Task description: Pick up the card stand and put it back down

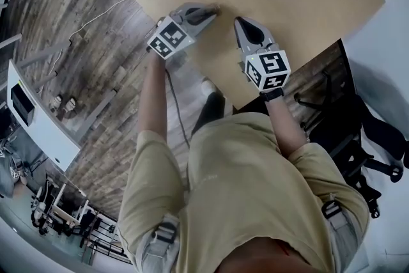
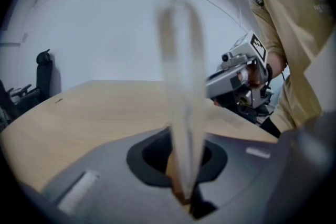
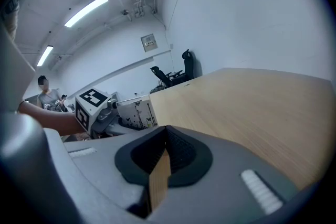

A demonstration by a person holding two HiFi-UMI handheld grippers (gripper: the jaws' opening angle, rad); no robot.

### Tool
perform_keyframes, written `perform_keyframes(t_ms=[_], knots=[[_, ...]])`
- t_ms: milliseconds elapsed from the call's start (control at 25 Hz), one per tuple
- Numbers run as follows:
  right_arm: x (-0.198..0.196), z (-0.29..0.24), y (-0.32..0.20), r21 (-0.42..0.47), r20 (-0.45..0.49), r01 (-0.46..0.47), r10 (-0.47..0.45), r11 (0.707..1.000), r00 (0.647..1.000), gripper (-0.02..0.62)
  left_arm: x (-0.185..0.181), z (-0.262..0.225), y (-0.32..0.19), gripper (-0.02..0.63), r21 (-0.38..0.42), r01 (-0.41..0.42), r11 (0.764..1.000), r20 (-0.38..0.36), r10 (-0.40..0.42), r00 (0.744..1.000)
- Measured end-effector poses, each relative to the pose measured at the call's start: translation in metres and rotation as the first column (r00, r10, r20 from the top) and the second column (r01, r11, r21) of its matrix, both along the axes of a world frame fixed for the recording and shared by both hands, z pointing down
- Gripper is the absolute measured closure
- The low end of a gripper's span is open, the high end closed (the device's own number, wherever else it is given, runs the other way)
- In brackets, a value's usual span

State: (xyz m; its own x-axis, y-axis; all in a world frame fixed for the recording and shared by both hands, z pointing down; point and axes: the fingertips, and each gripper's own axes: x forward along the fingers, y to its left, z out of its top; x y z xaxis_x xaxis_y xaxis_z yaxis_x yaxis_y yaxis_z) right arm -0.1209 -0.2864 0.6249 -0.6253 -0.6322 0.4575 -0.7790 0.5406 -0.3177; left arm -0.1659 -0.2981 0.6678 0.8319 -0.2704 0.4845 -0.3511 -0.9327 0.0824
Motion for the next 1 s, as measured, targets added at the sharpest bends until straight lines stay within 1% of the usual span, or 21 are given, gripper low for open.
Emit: perform_keyframes(t_ms=[200, 360, 480, 600, 760, 840, 1000], knots=[[0.013, -0.022, 0.011, 0.027, 0.008, -0.073, 0.073, 0.997, 0.997, 0.592, 0.0, -0.035, 0.016, 0.579, 0.026, 0.042, 0.999, -0.013, -0.041, 0.999], [0.012, -0.055, 0.026, 0.083, 0.025, -0.076, 0.074, 0.994, 0.997, 0.592, -0.003, -0.066, 0.033, 0.58, 0.048, 0.101, 0.994, 0.002, -0.101, 0.995], [0.01, -0.081, 0.041, 0.126, 0.037, -0.074, 0.07, 0.989, 0.997, 0.592, -0.007, -0.095, 0.046, 0.58, 0.046, 0.181, 0.982, -0.015, -0.18, 0.984], [0.009, -0.104, 0.055, 0.17, 0.049, -0.072, 0.064, 0.983, 0.997, 0.592, -0.016, -0.125, 0.056, 0.58, 0.054, 0.271, 0.961, -0.045, -0.269, 0.962], [0.009, -0.126, 0.082, 0.215, 0.052, -0.057, 0.047, 0.975, 0.998, 0.592, -0.029, -0.158, 0.074, 0.58, 0.083, 0.377, 0.923, -0.069, -0.372, 0.926], [0.009, -0.133, 0.096, 0.224, 0.058, -0.054, 0.042, 0.973, 0.997, 0.592, -0.034, -0.172, 0.086, 0.58, 0.095, 0.424, 0.901, -0.078, -0.418, 0.905], [0.009, -0.159, 0.116, 0.241, 0.115, -0.07, 0.043, 0.968, 0.992, 0.592, -0.041, -0.195, 0.106, 0.58, 0.127, 0.518, 0.846, -0.082, -0.511, 0.856]])
